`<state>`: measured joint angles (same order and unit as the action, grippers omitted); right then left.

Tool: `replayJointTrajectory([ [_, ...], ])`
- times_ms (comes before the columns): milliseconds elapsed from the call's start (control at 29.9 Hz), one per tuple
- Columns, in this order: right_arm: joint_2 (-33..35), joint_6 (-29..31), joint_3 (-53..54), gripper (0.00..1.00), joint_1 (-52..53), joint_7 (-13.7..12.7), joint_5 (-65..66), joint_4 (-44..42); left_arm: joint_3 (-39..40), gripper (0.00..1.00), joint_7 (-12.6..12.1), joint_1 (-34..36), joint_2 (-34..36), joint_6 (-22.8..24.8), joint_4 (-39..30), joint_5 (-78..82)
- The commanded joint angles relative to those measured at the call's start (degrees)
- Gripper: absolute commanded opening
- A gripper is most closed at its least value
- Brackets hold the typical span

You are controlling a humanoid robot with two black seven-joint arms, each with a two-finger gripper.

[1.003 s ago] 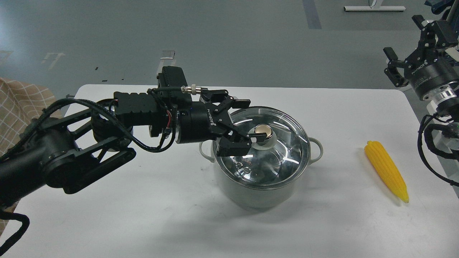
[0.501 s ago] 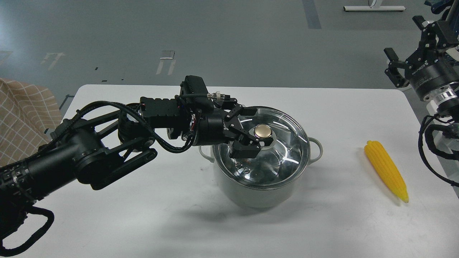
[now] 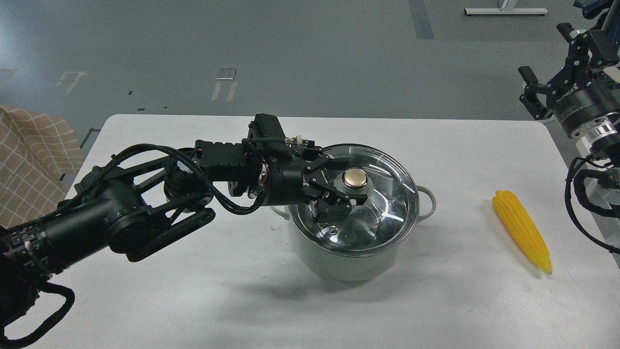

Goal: Open pot and put corn in
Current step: 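Reach the left gripper down and grasp the brass lid knob, then lift the glass lid off the pot with the left gripper, then lower the glass lid onto the table beside the pot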

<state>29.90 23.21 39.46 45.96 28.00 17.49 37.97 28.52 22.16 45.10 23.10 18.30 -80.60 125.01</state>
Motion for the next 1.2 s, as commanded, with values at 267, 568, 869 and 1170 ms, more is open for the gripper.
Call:
replayJointTrajectory([
  [267,-0.2,-0.1,0.0,1.0,-0.2,0.0,0.0,0.0,1.0,0.04,-0.1,3.1,0.8,-2.4,-1.8,0.0],
  [568,0.1,-0.1,0.0,1.0,-0.3,0.0,0.0,0.1,4.4,0.05,2.9,6.5,21.3,-3.9,-9.2,-5.2],
  [869,0.0,0.0,0.0,1.0,-0.5,0.0,0.0,0.3,3.3,0.07,5.8,-5.0,40.2,-16.2,-8.9,-12.6],
  [1170,0.2,-0.1,0.0,1.0,-1.2,0.0,0.0,0.5,3.4,0.08,5.8,-21.1,40.6,-28.9,4.7,-13.4],
])
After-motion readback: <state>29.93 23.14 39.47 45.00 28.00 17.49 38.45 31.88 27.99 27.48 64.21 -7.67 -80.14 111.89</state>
